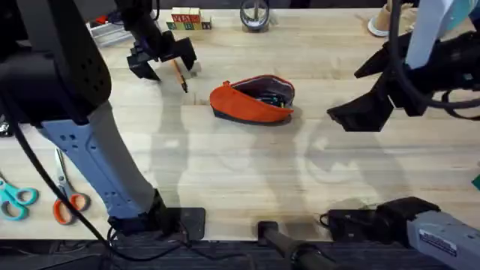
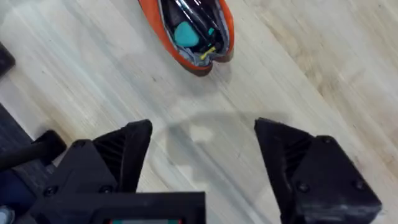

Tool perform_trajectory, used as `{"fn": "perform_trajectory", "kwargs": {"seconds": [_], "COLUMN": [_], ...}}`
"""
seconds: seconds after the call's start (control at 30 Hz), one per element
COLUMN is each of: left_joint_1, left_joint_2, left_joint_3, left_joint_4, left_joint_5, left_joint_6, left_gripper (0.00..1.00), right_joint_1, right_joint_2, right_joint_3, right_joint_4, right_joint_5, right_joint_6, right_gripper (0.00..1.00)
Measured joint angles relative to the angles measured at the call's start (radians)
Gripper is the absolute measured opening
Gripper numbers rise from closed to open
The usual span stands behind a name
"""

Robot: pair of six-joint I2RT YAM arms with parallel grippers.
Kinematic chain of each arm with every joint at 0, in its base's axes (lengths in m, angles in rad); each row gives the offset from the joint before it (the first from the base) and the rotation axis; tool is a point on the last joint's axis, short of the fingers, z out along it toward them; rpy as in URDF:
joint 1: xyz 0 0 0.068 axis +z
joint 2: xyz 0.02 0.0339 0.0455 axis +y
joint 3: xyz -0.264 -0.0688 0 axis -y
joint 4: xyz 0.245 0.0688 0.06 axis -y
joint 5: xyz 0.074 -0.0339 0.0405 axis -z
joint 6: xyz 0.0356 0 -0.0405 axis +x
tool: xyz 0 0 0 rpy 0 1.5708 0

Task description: Unzip the bag, pick up the pens from the table one at a time and place them inside, then zip the bag closed.

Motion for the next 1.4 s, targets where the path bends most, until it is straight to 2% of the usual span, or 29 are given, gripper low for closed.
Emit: {"fn": "perform_trajectory", "kwargs": {"seconds": [0.1, 0.2, 0.37, 0.53, 0.63, 1.4], "left_joint_1": [0.000, 0.000, 0.004, 0.004, 0.003, 0.004], "left_joint_2": [0.003, 0.004, 0.005, 0.005, 0.005, 0.005], "left_joint_3": [0.000, 0.000, 0.000, 0.000, 0.001, 0.007], "left_joint_4": [-0.007, -0.009, -0.018, -0.020, -0.022, -0.036], "left_joint_5": [-0.017, -0.029, -0.047, -0.042, -0.042, -0.043], "left_joint_6": [0.001, 0.003, 0.008, 0.036, 0.043, 0.047], "left_gripper": [0.966, 0.878, 0.553, 0.073, 0.047, 0.042], "right_joint_1": [0.000, 0.000, 0.000, 0.000, 0.000, 0.000], "right_joint_2": [0.000, 0.000, 0.000, 0.000, 0.000, 0.000], "right_joint_3": [0.000, 0.000, 0.000, 0.000, 0.000, 0.000], "right_joint_4": [0.000, 0.000, 0.000, 0.000, 0.000, 0.000], "right_joint_5": [0.000, 0.000, 0.000, 0.000, 0.000, 0.000], "right_joint_6": [0.000, 0.000, 0.000, 0.000, 0.000, 0.000], "right_gripper": [0.996, 0.995, 0.995, 0.995, 0.995, 0.995]}}
